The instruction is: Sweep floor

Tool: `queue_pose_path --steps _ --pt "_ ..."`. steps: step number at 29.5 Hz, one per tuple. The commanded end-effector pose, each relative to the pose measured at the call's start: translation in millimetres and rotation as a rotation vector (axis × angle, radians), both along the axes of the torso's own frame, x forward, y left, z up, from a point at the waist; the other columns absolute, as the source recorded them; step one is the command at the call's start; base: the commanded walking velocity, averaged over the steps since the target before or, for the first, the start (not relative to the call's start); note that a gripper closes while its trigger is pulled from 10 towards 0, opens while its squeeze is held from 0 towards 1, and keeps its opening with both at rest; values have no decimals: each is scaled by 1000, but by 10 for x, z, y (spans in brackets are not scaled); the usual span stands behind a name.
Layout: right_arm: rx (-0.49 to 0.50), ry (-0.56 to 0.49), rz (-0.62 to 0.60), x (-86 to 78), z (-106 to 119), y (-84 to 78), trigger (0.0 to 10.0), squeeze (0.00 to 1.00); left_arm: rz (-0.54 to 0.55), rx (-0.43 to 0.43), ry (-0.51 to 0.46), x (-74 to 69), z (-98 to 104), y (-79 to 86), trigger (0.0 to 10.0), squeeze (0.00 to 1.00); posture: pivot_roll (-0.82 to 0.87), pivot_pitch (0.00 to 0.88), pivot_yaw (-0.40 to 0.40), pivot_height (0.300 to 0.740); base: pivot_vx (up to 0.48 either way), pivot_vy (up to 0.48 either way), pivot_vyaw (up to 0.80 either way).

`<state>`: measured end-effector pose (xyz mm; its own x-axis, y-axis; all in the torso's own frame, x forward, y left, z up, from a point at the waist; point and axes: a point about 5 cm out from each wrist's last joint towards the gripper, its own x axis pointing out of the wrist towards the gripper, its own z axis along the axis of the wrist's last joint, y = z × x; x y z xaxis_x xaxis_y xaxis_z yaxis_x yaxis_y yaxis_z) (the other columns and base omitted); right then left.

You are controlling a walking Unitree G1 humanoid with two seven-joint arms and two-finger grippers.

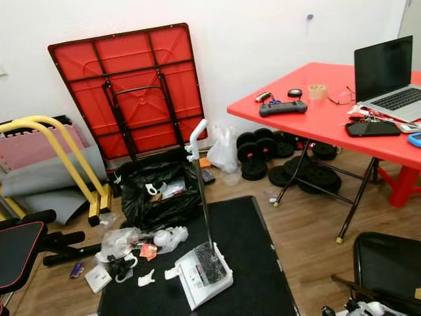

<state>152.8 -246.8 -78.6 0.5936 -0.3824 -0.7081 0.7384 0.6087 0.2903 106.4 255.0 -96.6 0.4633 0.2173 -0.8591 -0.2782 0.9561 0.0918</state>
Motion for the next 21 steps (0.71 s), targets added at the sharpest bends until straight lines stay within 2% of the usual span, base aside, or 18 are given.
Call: queue_pose_path --steps 1,2,3,4,6,8,9,11,13,14,16,20,21 --pt "-500 98 619 754 498 -347 10000 0 -8 -10 -7 8 3 2 10000 0 -90 10 35 740 0 0 0" --pt "-500 98 619 754 498 -347 10000 0 -8 -10 -7 8 3 2 10000 0 -90 10 35 740 0 0 0" --pt "-507 15 588 928 639 -354 10000 0 -10 -8 -7 10 4 4 10000 0 -91 9 36 740 0 0 0" --pt "-507 15 588 928 639 -354 10000 0 -10 -8 -7 10 4 4 10000 0 -91 9 36 740 0 0 0" --pt "-504 -119 535 1204 890 -354 10000 0 -14 -5 -5 12 6 9 10000 0 -90 10 38 740 0 0 0" --pt "-504 -119 535 1204 890 -354 10000 0 -14 -5 -5 12 6 9 10000 0 -90 10 38 740 0 0 0" --pt "-495 -274 533 1516 1193 -271 10000 0 -14 -2 -4 13 9 18 10000 0 -88 8 36 740 0 0 0" --pt "-495 -274 533 1516 1193 -271 10000 0 -14 -2 -4 13 9 18 10000 0 -88 8 36 740 0 0 0" --pt "-507 -398 576 1740 1443 -144 10000 0 -13 -1 -2 11 10 24 10000 0 -86 3 34 740 0 0 0" --pt "-517 -429 595 1792 1506 -102 10000 0 -13 -1 -2 10 10 25 10000 0 -86 3 34 740 0 0 0" --pt "-523 -443 605 1815 1534 -81 10000 0 -14 -1 -1 10 9 25 10000 0 -86 3 34 740 0 0 0" --pt "-627 -512 779 1904 1630 185 10000 0 -15 -4 3 2 5 18 10000 0 -91 1 35 740 0 0 0" --pt "-627 -512 779 1904 1630 185 10000 0 -15 -4 3 2 5 18 10000 0 -91 1 35 740 0 0 0"
